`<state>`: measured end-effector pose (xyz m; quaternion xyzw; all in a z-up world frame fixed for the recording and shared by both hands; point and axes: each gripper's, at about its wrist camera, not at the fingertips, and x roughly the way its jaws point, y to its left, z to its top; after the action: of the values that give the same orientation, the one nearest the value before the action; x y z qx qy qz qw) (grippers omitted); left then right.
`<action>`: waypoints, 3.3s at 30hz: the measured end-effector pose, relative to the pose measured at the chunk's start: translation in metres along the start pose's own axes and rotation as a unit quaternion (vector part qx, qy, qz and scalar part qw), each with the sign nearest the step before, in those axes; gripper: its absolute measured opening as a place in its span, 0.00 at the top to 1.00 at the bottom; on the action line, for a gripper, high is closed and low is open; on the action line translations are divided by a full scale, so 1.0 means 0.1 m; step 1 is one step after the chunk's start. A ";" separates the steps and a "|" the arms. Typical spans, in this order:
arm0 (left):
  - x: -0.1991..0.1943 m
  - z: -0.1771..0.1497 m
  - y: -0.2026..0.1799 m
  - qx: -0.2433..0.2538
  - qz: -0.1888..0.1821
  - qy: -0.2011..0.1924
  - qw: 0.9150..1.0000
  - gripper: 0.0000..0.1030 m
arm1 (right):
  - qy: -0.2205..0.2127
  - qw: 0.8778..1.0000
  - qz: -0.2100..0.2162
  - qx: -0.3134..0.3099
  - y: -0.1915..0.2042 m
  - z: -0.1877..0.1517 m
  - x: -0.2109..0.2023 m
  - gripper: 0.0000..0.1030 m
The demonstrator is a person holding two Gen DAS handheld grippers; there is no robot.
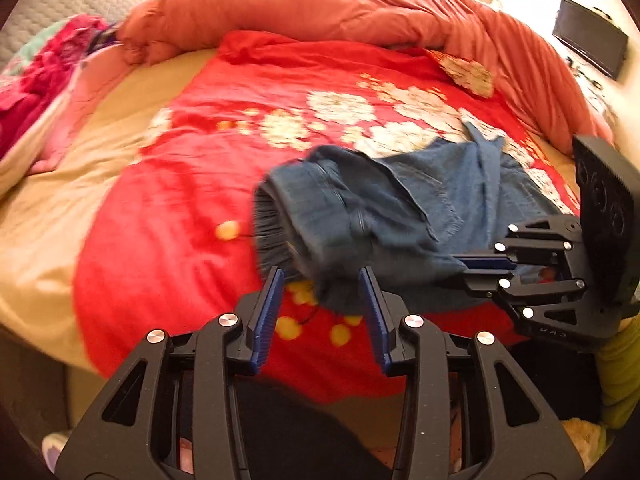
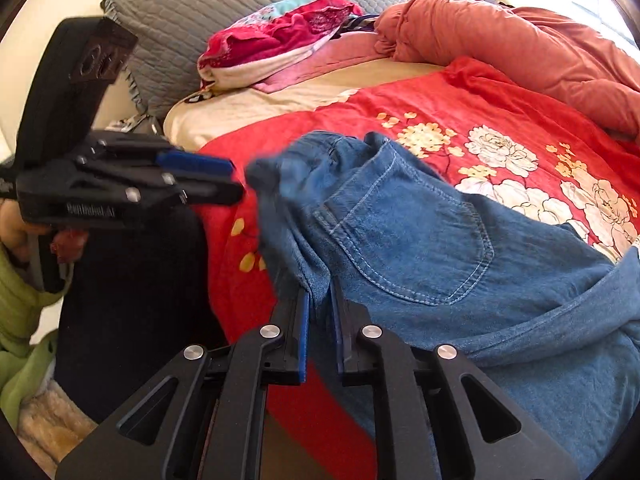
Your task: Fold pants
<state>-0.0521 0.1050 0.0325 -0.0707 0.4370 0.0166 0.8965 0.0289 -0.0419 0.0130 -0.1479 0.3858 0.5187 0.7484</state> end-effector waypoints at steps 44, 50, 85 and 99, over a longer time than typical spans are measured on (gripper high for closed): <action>0.08 0.55 -0.75 0.037 -0.037 -0.049 0.997 0.29 | -0.116 0.950 -0.176 0.230 -1.28 -0.19 -1.08 0.38; 0.55 0.71 -1.34 0.084 -0.098 -0.006 0.992 0.29 | -0.118 0.922 -0.305 0.206 -1.47 -0.30 -1.36 0.26; 1.61 0.74 -2.01 0.136 -0.216 0.087 0.963 0.97 | 0.052 0.900 -0.313 0.298 -3.30 0.17 -0.15 0.76; 1.65 0.81 -1.89 0.127 -0.207 0.057 0.968 0.95 | -0.085 0.894 -0.234 0.372 -3.13 -0.13 -1.10 0.93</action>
<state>0.1307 -0.0755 -0.0269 -0.0464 0.4619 -0.2292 0.8555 0.2844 -0.2536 0.0285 0.1001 0.4400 0.1580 0.8783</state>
